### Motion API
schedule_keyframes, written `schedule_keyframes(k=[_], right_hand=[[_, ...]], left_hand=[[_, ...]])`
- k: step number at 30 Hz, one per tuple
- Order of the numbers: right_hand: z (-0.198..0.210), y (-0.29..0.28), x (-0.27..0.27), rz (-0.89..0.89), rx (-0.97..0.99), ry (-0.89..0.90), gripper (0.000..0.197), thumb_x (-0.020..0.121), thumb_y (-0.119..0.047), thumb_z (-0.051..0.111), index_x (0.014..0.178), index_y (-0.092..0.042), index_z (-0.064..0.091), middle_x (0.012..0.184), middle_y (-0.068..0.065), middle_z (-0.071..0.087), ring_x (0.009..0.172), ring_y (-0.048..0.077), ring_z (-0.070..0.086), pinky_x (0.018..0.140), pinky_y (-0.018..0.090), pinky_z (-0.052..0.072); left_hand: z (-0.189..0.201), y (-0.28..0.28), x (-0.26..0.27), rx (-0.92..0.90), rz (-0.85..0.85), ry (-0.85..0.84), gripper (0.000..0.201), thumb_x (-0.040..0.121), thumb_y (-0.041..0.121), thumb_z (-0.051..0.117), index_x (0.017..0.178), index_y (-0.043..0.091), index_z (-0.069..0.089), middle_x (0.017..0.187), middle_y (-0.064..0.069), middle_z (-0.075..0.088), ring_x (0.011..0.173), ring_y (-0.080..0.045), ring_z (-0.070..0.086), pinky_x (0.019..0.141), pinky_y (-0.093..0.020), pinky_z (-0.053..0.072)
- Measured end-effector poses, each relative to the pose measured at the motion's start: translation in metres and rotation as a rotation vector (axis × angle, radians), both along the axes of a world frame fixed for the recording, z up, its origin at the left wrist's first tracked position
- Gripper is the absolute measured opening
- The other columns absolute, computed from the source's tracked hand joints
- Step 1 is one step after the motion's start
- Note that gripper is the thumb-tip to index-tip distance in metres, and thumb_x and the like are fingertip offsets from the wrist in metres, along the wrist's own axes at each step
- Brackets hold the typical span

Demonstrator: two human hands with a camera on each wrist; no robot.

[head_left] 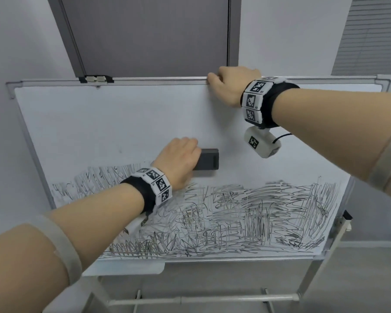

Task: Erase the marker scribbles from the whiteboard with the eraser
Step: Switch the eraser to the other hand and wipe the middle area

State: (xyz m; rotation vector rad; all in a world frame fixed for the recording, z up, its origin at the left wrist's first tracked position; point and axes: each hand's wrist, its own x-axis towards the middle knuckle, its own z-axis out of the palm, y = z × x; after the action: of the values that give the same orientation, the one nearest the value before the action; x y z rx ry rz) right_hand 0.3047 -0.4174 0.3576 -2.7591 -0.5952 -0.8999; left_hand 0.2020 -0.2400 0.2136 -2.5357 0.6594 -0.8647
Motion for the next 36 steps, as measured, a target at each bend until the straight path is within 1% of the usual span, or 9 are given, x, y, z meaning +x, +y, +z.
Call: schedule_keyframes(k=[8, 14, 16, 21, 25, 28, 30, 33, 36], right_hand=[[-0.009, 0.022, 0.003, -0.03, 0.008, -0.048, 0.041, 0.095, -0.049, 0.021, 0.091, -0.018, 0.047, 0.087, 0.006, 0.058, 0.085, 0.031, 0.048, 0.087, 0.044, 0.031], [-0.011, 0.021, 0.009, -0.051, -0.004, -0.054, 0.045, 0.095, -0.049, 0.02, 0.096, -0.016, 0.051, 0.088, 0.008, 0.058, 0.086, 0.031, 0.048, 0.088, 0.045, 0.03], [-0.011, 0.023, 0.008, -0.059, -0.003, -0.057, 0.045, 0.094, -0.049, 0.021, 0.091, -0.015, 0.05, 0.083, 0.007, 0.058, 0.084, 0.032, 0.05, 0.086, 0.045, 0.03], [-0.001, 0.028, 0.005, -0.089, -0.021, -0.01, 0.054, 0.09, -0.052, 0.018, 0.089, -0.014, 0.056, 0.078, 0.007, 0.06, 0.079, 0.034, 0.055, 0.076, 0.039, 0.035], [0.009, 0.05, 0.001, -0.022, -0.059, 0.012, 0.058, 0.09, -0.055, 0.016, 0.085, -0.013, 0.057, 0.081, 0.01, 0.061, 0.077, 0.035, 0.057, 0.069, 0.035, 0.044], [0.01, 0.076, -0.002, 0.025, -0.066, 0.04, 0.057, 0.09, -0.054, 0.015, 0.087, -0.016, 0.057, 0.085, 0.009, 0.061, 0.079, 0.034, 0.056, 0.073, 0.037, 0.046], [0.008, 0.091, -0.003, 0.019, -0.058, 0.028, 0.053, 0.092, -0.051, 0.016, 0.09, -0.016, 0.055, 0.085, 0.008, 0.059, 0.08, 0.034, 0.055, 0.078, 0.04, 0.042], [0.0, 0.096, -0.002, -0.023, -0.037, 0.005, 0.046, 0.096, -0.047, 0.018, 0.093, -0.014, 0.051, 0.081, 0.007, 0.055, 0.079, 0.033, 0.051, 0.087, 0.045, 0.033], [0.0, 0.092, -0.002, -0.046, -0.031, -0.008, 0.047, 0.096, -0.046, 0.017, 0.094, -0.014, 0.051, 0.081, 0.007, 0.056, 0.079, 0.033, 0.051, 0.086, 0.045, 0.03]], left_hand=[[-0.055, 0.031, -0.014, 0.119, 0.004, 0.121, 0.033, 0.066, 0.016, 0.084, 0.09, 0.012, 0.061, 0.09, -0.005, 0.056, 0.08, -0.024, 0.053, 0.072, -0.037, 0.044], [0.003, 0.057, -0.002, 0.021, 0.001, -0.019, 0.026, 0.065, 0.004, 0.073, 0.085, 0.007, 0.056, 0.084, -0.01, 0.052, 0.071, -0.026, 0.047, 0.061, -0.035, 0.03], [0.001, 0.067, -0.005, 0.005, -0.003, -0.015, 0.026, 0.065, 0.005, 0.071, 0.086, 0.007, 0.057, 0.085, -0.009, 0.052, 0.071, -0.026, 0.047, 0.061, -0.035, 0.032], [-0.061, 0.077, -0.028, 0.043, 0.048, 0.161, 0.037, 0.065, 0.013, 0.081, 0.095, 0.013, 0.059, 0.093, -0.003, 0.055, 0.084, -0.022, 0.053, 0.083, -0.039, 0.049], [-0.04, 0.089, -0.021, 0.022, 0.049, 0.099, 0.038, 0.064, 0.014, 0.081, 0.094, 0.013, 0.057, 0.092, -0.003, 0.055, 0.081, -0.02, 0.05, 0.072, -0.034, 0.043], [-0.008, 0.101, -0.015, 0.003, 0.045, 0.007, 0.034, 0.061, 0.006, 0.077, 0.087, 0.01, 0.057, 0.087, -0.006, 0.053, 0.074, -0.022, 0.047, 0.064, -0.032, 0.029], [-0.01, 0.108, -0.019, -0.014, 0.047, 0.01, 0.034, 0.058, 0.004, 0.076, 0.086, 0.01, 0.057, 0.087, -0.006, 0.053, 0.074, -0.023, 0.047, 0.064, -0.032, 0.028], [-0.049, 0.112, -0.033, -0.015, 0.104, 0.151, 0.036, 0.068, 0.008, 0.075, 0.099, 0.011, 0.057, 0.1, -0.006, 0.054, 0.088, -0.023, 0.05, 0.075, -0.035, 0.041], [-0.075, 0.118, -0.04, -0.004, 0.161, 0.235, 0.036, 0.073, 0.009, 0.072, 0.106, 0.012, 0.056, 0.106, -0.005, 0.054, 0.095, -0.023, 0.05, 0.085, -0.036, 0.043]])
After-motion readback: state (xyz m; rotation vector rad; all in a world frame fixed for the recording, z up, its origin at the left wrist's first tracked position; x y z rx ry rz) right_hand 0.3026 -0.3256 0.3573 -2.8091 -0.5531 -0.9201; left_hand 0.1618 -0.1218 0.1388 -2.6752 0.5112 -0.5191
